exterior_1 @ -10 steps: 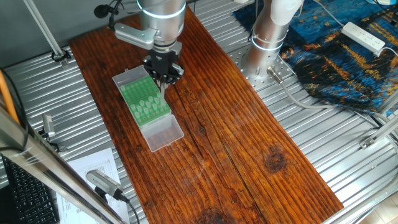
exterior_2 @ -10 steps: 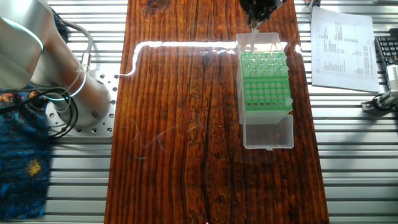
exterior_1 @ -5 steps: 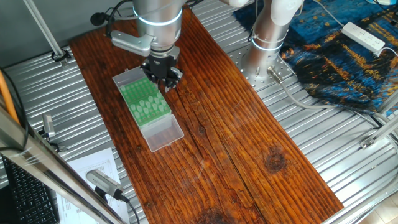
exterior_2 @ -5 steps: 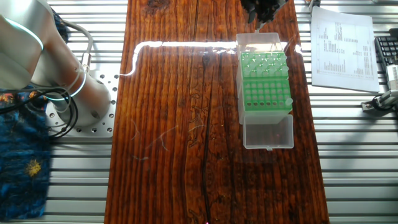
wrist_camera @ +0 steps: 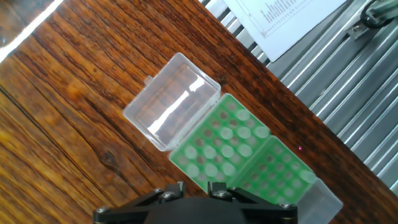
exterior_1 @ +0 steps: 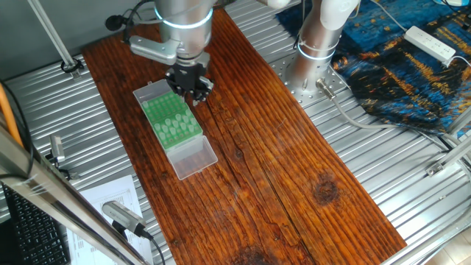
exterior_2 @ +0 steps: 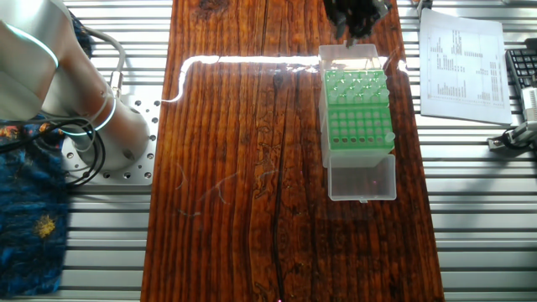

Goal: Transfer all large pipette tips from one holder to another

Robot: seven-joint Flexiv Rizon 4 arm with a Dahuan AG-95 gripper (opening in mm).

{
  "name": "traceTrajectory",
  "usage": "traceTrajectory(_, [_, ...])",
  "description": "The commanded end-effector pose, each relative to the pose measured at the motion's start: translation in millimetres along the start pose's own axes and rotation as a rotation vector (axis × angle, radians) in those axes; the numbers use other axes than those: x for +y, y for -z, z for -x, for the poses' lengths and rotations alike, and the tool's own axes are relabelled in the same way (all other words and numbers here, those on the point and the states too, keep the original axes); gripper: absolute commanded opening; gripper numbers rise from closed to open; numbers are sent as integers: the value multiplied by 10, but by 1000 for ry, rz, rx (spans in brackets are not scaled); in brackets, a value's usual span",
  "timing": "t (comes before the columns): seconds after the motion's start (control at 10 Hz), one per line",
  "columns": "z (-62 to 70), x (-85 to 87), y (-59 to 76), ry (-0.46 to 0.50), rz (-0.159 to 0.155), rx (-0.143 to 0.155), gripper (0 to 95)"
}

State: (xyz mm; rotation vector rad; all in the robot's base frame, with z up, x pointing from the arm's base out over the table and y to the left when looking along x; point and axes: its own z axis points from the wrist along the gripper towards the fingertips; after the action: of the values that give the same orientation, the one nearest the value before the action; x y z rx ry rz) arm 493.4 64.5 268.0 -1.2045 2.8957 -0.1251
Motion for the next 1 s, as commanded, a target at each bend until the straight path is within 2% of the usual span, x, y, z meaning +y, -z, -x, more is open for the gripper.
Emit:
traceTrajectory(0.1, [-84,-163,-35,3,-1,-4,190])
traceTrajectory(0.3, [-161,-385,-118,-42,17,-17,190])
traceTrajectory(0.4, [-199,-528,-197,-70,21,-22,190])
traceTrajectory(0.6, [-247,-679,-310,-120,17,-20,190])
traceTrajectory(0.7, [-254,-789,-403,-165,20,-33,190])
traceTrajectory(0.8, [-249,-830,-429,-172,22,-33,190])
traceTrajectory(1.0, [-219,-1017,-491,-185,25,-21,190])
